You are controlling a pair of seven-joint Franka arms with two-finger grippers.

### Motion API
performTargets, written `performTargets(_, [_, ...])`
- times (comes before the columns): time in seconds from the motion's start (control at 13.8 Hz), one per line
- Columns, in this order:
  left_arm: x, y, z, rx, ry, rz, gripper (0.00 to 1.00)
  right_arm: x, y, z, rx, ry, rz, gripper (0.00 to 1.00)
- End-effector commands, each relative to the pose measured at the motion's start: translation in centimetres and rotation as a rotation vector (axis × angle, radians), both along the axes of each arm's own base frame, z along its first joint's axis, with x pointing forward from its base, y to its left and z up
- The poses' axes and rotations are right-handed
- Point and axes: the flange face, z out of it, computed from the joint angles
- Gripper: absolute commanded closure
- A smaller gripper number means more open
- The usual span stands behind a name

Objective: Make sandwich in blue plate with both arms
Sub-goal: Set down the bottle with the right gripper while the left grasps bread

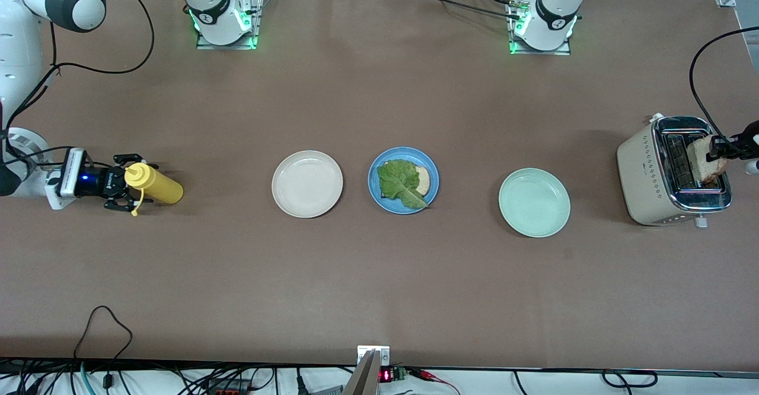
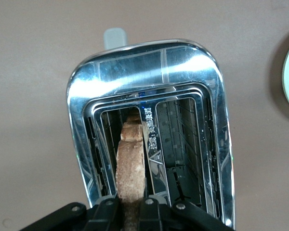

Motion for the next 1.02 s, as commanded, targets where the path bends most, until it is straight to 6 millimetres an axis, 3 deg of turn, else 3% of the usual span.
performTargets(0.0, [1.1, -0.2, 3.7, -0.027, 0.02, -0.027, 0.99, -0.6, -3.4, 4.4, -0.099, 0.056, 0.015, 0.0])
performTargets(0.15, [2.1, -2.1, 7.3, -0.038, 0.047, -0.061, 0.99, -1.1, -5.1, 7.2, -0.196, 0.116, 0.02, 0.0])
performTargets(0.29, [2.8, -4.0, 10.6, -0.046, 0.075, -0.097, 0.99, -0.7, -5.5, 10.6, -0.301, 0.179, 0.014, 0.0])
performTargets(0.44, [3.5, -6.6, 13.5, -0.055, 0.081, -0.142, 0.99, 0.9, -4.3, 16.2, -0.476, 0.226, -0.008, 0.0])
performTargets(0.58, [4.4, -10.9, 14.5, -0.079, 0.091, -0.213, 0.99, 2.8, -1.2, 22.6, -0.673, 0.305, -0.064, 0.0])
performTargets(0.8, [5.2, -20.4, 14.4, -0.145, 0.145, -0.376, 0.99, 4.6, 4.2, 27.3, -0.79, 0.44, -0.157, 0.0])
performTargets(0.94, [6.0, -26.1, 12.5, -0.233, 0.176, -0.457, 0.99, 5.9, 7.7, 30.6, -0.903, 0.491, -0.214, 0.0])
